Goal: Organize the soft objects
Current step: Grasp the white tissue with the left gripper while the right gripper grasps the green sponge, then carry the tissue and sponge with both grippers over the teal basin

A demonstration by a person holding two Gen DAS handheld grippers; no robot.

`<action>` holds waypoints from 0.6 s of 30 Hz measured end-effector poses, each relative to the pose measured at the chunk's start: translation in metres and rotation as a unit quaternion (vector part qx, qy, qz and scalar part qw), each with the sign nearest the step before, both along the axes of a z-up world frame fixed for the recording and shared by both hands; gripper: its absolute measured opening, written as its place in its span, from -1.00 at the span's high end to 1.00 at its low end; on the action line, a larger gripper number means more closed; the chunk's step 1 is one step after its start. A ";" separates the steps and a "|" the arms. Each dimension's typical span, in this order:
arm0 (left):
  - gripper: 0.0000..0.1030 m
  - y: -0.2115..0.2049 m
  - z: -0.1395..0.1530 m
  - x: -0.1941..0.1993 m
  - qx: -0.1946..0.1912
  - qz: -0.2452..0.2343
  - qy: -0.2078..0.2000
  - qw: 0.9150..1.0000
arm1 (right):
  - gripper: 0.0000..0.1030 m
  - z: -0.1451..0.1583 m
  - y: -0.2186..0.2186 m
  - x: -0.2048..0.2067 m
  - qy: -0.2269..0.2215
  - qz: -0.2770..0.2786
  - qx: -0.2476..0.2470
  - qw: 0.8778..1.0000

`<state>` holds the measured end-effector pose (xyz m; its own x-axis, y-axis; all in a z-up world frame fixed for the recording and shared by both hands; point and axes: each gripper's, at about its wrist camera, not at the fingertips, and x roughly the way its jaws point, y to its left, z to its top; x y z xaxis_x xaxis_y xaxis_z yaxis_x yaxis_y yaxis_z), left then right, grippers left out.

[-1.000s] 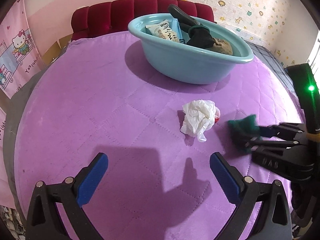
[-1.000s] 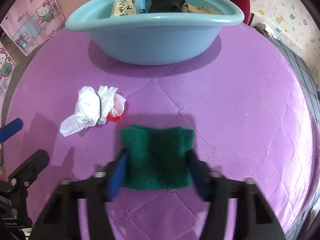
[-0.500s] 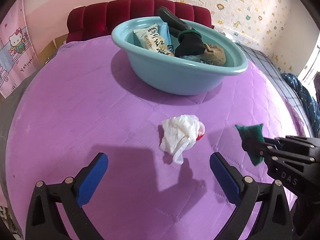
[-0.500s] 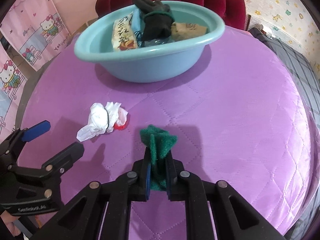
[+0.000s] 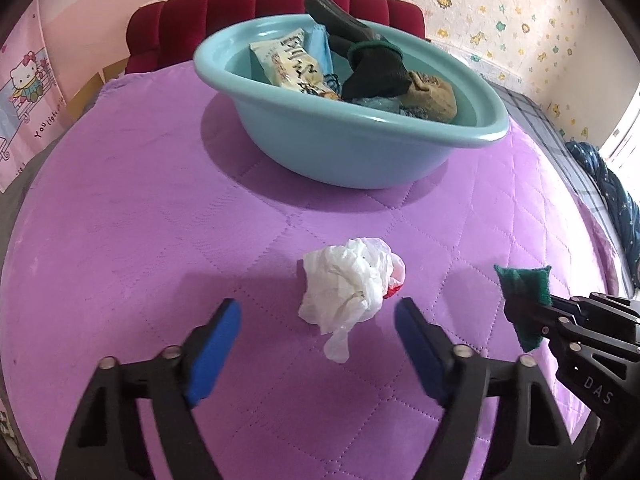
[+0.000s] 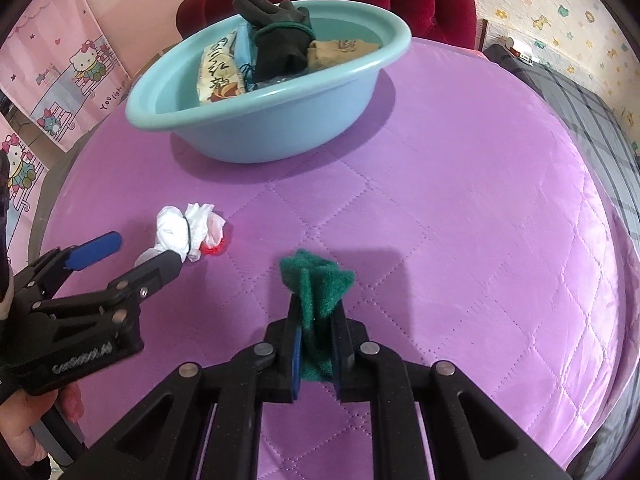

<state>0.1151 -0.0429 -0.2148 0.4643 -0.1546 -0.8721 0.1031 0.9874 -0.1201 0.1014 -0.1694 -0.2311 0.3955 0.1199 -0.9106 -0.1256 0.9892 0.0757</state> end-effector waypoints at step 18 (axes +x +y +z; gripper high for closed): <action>0.81 -0.013 0.020 -0.014 -0.012 -0.042 -0.004 0.999 | 0.80 0.004 -0.004 -0.002 -0.005 -0.002 0.008 1.000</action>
